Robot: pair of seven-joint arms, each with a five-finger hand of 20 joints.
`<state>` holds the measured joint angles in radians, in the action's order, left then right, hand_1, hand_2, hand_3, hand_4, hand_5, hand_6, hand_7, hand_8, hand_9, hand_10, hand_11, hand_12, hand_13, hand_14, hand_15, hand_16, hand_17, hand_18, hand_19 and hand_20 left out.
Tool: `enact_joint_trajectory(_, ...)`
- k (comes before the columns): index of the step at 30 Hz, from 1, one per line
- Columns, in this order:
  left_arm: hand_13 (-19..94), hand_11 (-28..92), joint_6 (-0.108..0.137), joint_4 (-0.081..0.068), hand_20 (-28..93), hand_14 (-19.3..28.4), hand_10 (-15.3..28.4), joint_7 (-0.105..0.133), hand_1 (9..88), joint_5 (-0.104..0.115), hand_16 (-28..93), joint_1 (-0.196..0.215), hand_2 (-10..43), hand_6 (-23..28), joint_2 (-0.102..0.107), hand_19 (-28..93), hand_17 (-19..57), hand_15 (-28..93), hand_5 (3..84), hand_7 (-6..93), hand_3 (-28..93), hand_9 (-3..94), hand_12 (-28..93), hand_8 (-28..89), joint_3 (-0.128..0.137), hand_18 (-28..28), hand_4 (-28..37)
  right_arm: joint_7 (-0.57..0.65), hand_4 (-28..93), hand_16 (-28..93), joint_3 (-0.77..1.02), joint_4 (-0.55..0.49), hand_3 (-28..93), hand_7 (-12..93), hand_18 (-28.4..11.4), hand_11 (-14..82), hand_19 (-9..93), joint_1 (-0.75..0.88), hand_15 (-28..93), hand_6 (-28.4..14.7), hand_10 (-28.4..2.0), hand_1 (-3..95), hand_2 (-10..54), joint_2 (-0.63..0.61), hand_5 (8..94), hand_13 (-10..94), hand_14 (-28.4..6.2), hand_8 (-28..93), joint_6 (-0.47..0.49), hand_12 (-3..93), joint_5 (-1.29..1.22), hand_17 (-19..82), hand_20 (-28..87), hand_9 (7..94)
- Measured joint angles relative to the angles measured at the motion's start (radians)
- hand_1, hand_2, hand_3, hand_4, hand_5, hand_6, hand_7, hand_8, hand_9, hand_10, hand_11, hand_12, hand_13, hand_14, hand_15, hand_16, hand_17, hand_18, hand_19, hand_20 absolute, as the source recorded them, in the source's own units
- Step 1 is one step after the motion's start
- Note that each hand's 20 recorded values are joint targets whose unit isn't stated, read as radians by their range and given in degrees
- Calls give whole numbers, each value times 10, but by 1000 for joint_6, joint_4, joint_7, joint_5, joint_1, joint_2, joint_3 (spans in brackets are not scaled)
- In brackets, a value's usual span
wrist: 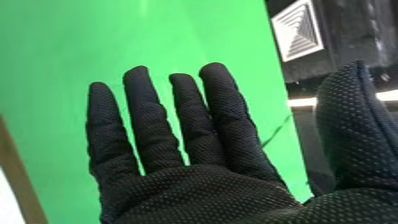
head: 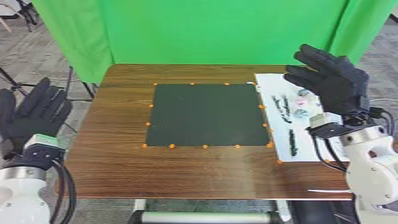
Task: Arrange flowers
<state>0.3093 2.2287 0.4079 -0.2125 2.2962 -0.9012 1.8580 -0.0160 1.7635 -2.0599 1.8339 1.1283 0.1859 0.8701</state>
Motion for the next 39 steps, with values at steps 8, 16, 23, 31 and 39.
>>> enact_joint_trajectory(8,151,170,1,5,67,92,122,10,226,1,-107,18,144,56,-3,246,-52,254,371,116,685,268,64,-85,11,78,-283,181,-273,167,-89,-118,754,181,-229,114,542,62,335,-54,-176,114,-82,-80,480,446,-171,-117,-384,161,479,191,263,509)
enact_joint_trajectory(16,150,171,0,7,68,93,122,9,225,-1,-107,19,144,58,-7,246,-52,258,372,118,684,268,65,-86,10,78,-283,424,-282,215,-76,-163,688,316,-239,337,743,174,527,-55,-185,114,-95,-157,570,544,-168,-104,-304,265,842,275,359,624)
enact_joint_trajectory(23,150,171,0,8,68,93,122,3,224,-1,-108,22,145,59,-11,245,-52,260,373,118,684,269,65,-86,15,78,-283,664,-283,276,-116,-176,625,390,-244,440,815,231,636,-50,-184,148,-95,-240,636,583,-182,-102,-135,318,1171,317,388,663)
enact_joint_trajectory(31,154,179,1,7,69,95,124,0,222,0,-108,24,149,60,-16,248,-52,265,378,125,681,275,70,-85,13,79,-283,791,-268,310,-203,-149,483,399,-257,452,881,156,669,-52,-185,195,-74,-272,689,626,-190,-87,115,360,1504,350,403,717)
enact_joint_trajectory(39,156,182,1,8,68,97,125,3,220,0,-109,28,150,63,-18,250,-53,268,381,126,683,279,72,-86,11,80,-283,821,-266,347,-267,-105,491,421,-263,491,910,6,693,-52,-172,199,-76,-296,717,650,-191,-80,239,386,1308,369,413,736)
